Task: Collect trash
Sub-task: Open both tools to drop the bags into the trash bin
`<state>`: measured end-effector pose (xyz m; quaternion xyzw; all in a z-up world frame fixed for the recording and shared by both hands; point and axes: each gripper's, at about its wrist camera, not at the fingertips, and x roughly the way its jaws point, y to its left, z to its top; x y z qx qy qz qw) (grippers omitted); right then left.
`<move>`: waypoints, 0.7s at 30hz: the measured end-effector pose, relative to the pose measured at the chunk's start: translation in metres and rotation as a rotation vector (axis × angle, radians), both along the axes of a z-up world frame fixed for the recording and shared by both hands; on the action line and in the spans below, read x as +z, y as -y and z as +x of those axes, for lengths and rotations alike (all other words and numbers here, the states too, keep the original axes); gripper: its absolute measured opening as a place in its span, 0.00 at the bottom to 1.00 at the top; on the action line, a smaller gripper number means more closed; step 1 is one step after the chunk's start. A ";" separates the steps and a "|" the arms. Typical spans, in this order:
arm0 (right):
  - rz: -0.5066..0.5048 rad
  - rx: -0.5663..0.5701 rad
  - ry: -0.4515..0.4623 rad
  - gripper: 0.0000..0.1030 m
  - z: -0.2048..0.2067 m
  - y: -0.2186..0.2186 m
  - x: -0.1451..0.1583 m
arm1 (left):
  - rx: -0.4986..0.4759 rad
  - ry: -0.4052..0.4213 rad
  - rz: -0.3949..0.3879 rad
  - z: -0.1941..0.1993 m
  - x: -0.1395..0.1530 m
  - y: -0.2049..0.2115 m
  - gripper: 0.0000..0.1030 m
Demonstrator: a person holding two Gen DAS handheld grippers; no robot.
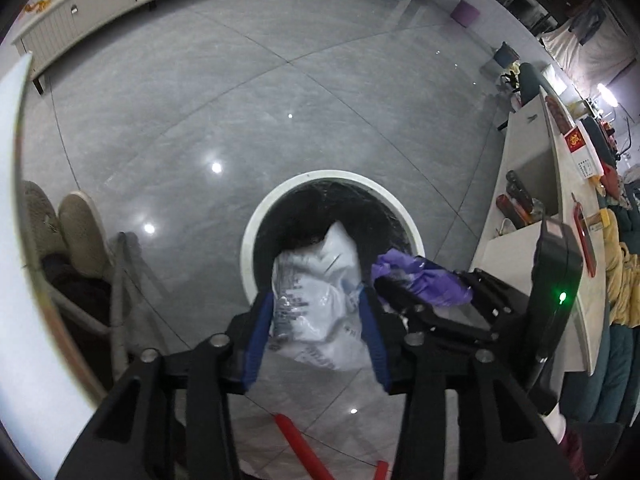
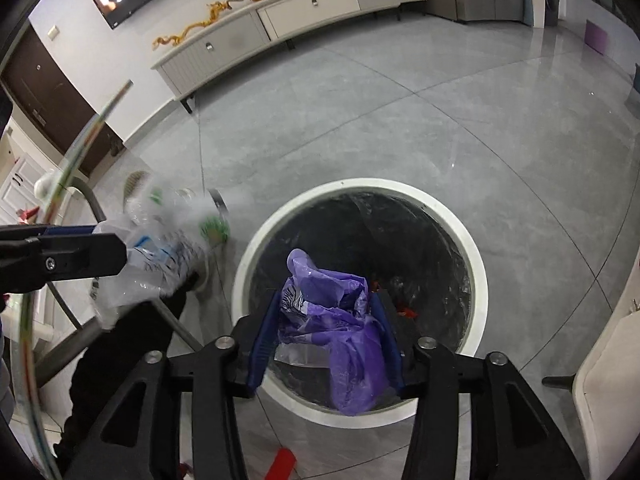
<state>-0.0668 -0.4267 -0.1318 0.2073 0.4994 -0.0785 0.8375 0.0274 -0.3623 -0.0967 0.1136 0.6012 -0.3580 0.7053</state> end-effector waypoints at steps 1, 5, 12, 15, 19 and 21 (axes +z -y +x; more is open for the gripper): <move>-0.002 -0.002 -0.007 0.49 0.001 0.002 -0.002 | 0.002 -0.011 -0.005 0.001 -0.002 0.002 0.47; -0.010 -0.008 -0.020 0.55 0.002 0.012 -0.003 | 0.004 -0.049 -0.018 0.003 -0.007 0.007 0.51; -0.036 -0.003 -0.019 0.61 0.002 0.009 0.003 | 0.018 -0.041 -0.079 -0.001 0.004 -0.004 0.52; -0.048 -0.001 -0.013 0.61 0.000 0.006 0.010 | 0.044 -0.003 -0.113 0.000 0.016 -0.015 0.52; -0.067 -0.008 0.005 0.61 -0.003 0.000 0.024 | 0.080 0.090 -0.176 -0.005 0.042 -0.038 0.52; -0.084 -0.009 0.023 0.61 -0.006 -0.001 0.036 | 0.094 0.173 -0.202 -0.011 0.059 -0.052 0.52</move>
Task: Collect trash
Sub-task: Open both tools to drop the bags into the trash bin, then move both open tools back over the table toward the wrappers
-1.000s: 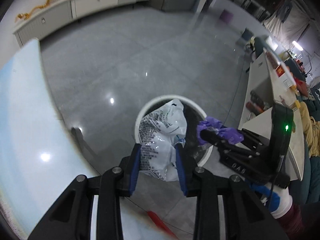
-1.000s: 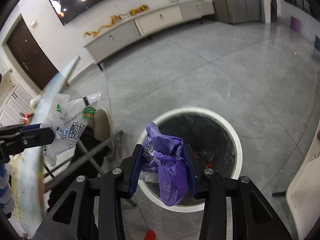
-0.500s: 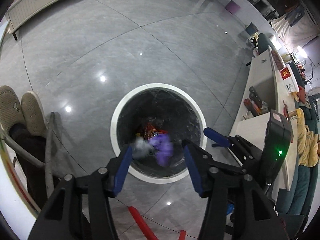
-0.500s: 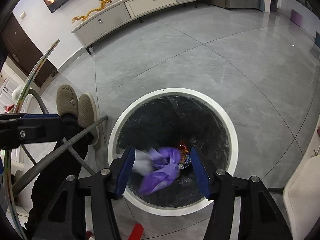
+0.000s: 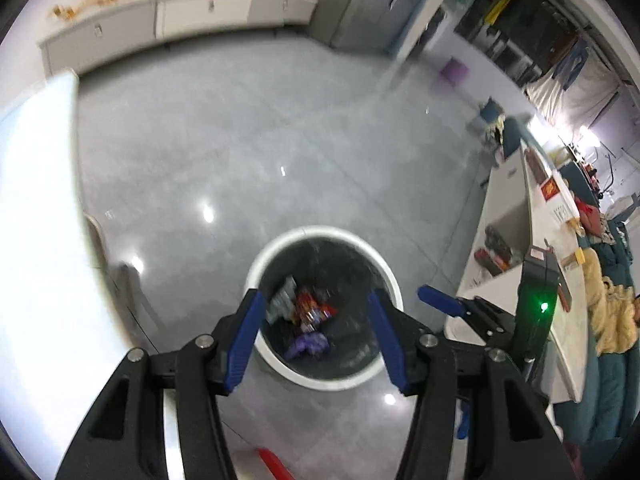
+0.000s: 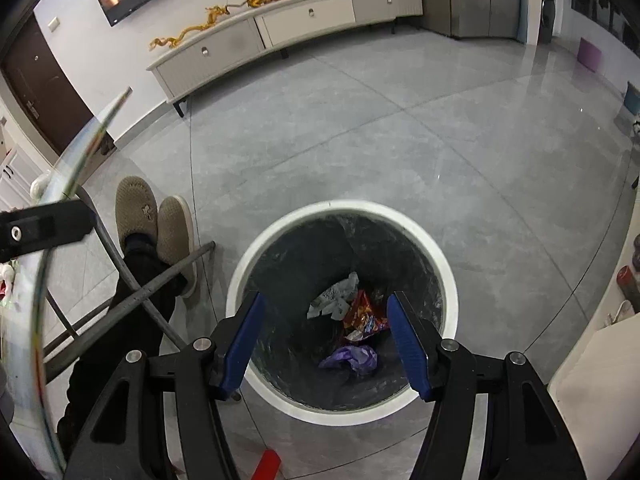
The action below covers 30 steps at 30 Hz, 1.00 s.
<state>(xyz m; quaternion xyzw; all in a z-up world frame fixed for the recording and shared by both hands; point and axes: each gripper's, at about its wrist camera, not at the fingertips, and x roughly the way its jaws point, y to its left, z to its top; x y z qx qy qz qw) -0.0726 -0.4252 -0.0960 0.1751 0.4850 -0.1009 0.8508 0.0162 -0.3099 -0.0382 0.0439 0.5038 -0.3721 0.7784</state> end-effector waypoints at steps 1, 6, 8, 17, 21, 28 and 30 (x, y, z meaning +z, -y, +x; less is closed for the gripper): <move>-0.011 0.000 0.009 0.61 -0.001 -0.002 0.007 | 0.007 0.027 -0.005 -0.003 0.006 -0.006 0.52; -0.057 0.015 0.073 0.61 0.001 -0.018 0.045 | 0.053 0.144 -0.016 -0.012 0.036 -0.050 0.52; -0.074 0.027 0.101 0.61 0.003 -0.028 0.061 | 0.082 0.172 -0.020 -0.014 0.043 -0.071 0.52; -0.102 0.148 0.207 0.61 0.020 -0.093 0.119 | 0.309 0.282 -0.029 -0.016 0.066 -0.207 0.52; -0.087 0.233 0.238 0.61 0.035 -0.131 0.137 | 0.429 0.308 -0.029 -0.013 0.068 -0.286 0.52; -0.059 0.408 0.264 0.61 0.065 -0.216 0.149 | 0.619 0.299 0.014 -0.004 0.048 -0.420 0.53; -0.050 0.465 0.259 0.61 0.074 -0.240 0.147 | 0.672 0.278 0.005 0.000 0.041 -0.451 0.63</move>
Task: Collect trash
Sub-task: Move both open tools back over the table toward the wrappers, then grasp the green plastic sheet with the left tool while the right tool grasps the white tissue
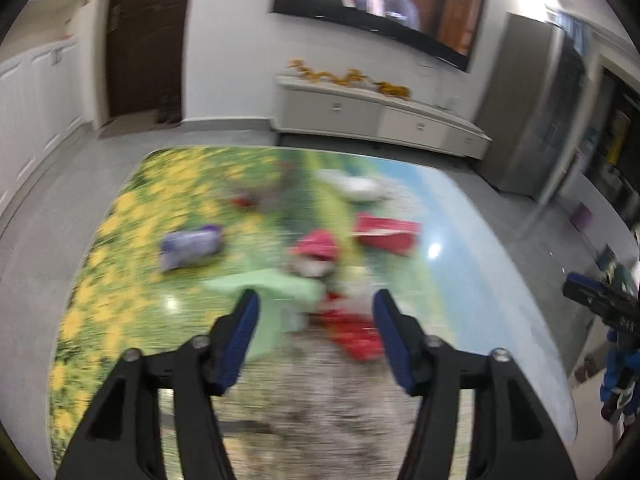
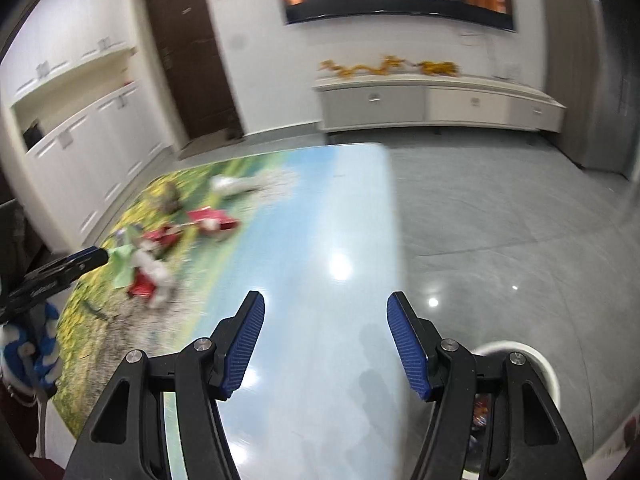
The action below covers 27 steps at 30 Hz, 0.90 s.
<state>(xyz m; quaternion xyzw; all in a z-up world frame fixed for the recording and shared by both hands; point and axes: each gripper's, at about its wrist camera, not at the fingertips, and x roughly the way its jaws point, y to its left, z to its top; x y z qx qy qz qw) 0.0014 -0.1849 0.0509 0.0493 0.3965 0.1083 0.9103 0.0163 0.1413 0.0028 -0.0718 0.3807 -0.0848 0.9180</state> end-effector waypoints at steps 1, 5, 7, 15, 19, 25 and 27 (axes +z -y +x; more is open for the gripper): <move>0.002 0.030 -0.005 0.61 0.005 -0.013 -0.002 | 0.018 -0.005 -0.020 0.001 -0.002 -0.011 0.66; 0.021 0.125 -0.030 0.61 0.026 -0.059 -0.011 | 0.079 -0.043 -0.164 0.021 -0.012 -0.053 0.67; 0.029 0.174 -0.044 0.61 0.037 -0.081 -0.017 | 0.097 -0.079 -0.228 0.030 -0.019 -0.057 0.67; 0.086 0.338 -0.080 0.61 0.070 -0.154 -0.034 | 0.107 -0.160 -0.367 0.052 -0.051 -0.051 0.67; 0.089 0.392 -0.099 0.61 0.079 -0.178 -0.044 | 0.102 -0.156 -0.373 0.052 -0.054 -0.047 0.65; 0.099 0.409 -0.141 0.50 0.089 -0.189 -0.063 | 0.082 -0.148 -0.353 0.047 -0.057 -0.039 0.44; 0.110 0.417 -0.152 0.43 0.088 -0.189 -0.067 | 0.080 -0.144 -0.347 0.043 -0.058 -0.037 0.40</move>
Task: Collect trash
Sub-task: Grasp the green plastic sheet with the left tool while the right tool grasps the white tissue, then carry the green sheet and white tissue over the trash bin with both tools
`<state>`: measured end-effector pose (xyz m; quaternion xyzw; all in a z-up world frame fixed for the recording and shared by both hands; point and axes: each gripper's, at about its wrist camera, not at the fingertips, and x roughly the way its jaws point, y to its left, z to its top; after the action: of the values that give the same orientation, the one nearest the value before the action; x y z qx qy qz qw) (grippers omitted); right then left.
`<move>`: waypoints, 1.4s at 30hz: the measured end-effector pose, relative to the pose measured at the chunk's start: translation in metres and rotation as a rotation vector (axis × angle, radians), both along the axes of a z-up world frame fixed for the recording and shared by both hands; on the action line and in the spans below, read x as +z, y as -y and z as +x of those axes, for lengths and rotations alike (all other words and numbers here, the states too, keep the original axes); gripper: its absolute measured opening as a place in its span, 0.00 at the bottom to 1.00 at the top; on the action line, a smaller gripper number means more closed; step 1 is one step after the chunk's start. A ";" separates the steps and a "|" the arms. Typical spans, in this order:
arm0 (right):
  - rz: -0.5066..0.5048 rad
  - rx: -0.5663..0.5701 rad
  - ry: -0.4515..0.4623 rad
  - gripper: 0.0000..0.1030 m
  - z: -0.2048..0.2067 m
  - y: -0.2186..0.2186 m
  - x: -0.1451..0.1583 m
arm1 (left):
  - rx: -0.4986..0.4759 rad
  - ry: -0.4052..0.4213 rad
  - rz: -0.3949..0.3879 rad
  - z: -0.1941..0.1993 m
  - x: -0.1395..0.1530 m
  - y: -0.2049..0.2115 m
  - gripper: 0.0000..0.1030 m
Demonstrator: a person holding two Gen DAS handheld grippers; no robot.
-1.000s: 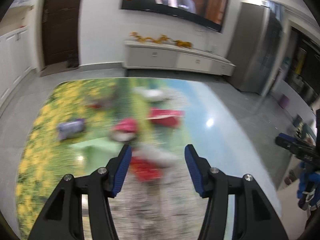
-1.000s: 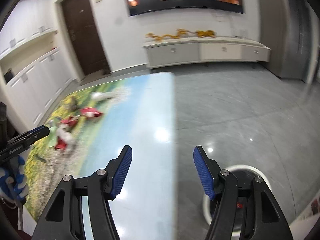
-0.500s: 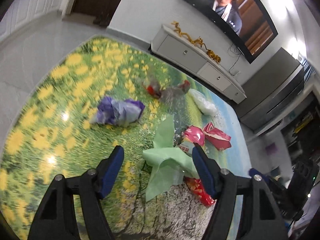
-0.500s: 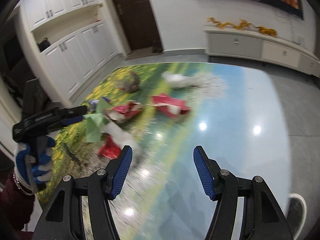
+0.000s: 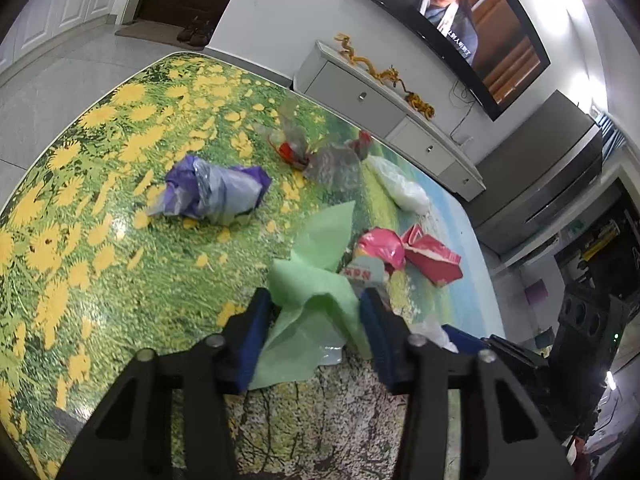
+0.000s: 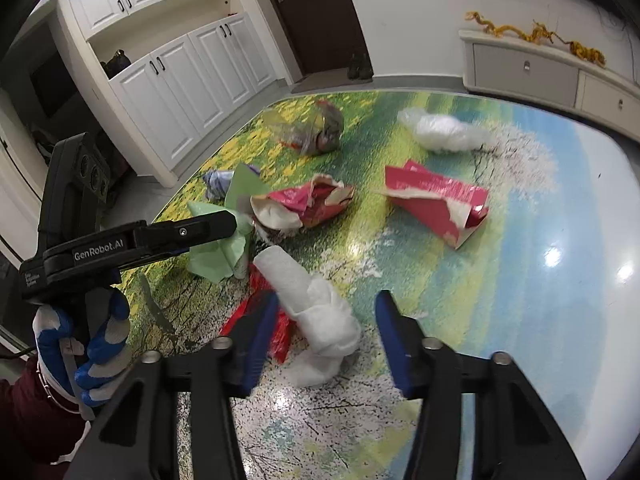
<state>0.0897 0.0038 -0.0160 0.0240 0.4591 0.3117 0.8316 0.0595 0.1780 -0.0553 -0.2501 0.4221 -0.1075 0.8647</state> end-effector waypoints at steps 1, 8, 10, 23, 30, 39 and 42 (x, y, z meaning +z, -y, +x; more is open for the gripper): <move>0.001 0.004 -0.007 0.39 0.000 0.000 -0.002 | -0.001 0.000 -0.001 -0.001 0.000 0.001 0.37; 0.004 0.006 0.016 0.22 -0.009 0.000 -0.003 | 0.020 0.043 0.053 -0.020 0.013 0.002 0.30; -0.002 -0.004 0.034 0.22 -0.016 0.006 0.002 | 0.034 0.058 0.070 -0.028 0.019 0.000 0.30; 0.033 -0.131 0.149 0.22 -0.066 0.068 0.045 | 0.015 0.169 0.141 -0.078 0.073 0.023 0.29; 0.009 -0.244 0.221 0.22 -0.097 0.132 0.068 | -0.127 0.231 0.137 -0.078 0.104 0.085 0.29; -0.015 -0.532 0.207 0.22 -0.134 0.256 0.062 | -0.452 0.243 0.179 -0.066 0.115 0.231 0.29; -0.033 -0.624 0.164 0.22 -0.143 0.294 0.046 | -0.568 0.211 0.201 -0.062 0.104 0.287 0.29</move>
<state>-0.0533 -0.2906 0.0301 0.1247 0.3661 0.0350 0.9215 -0.0025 -0.1093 0.0491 -0.0231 0.3915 -0.3279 0.8594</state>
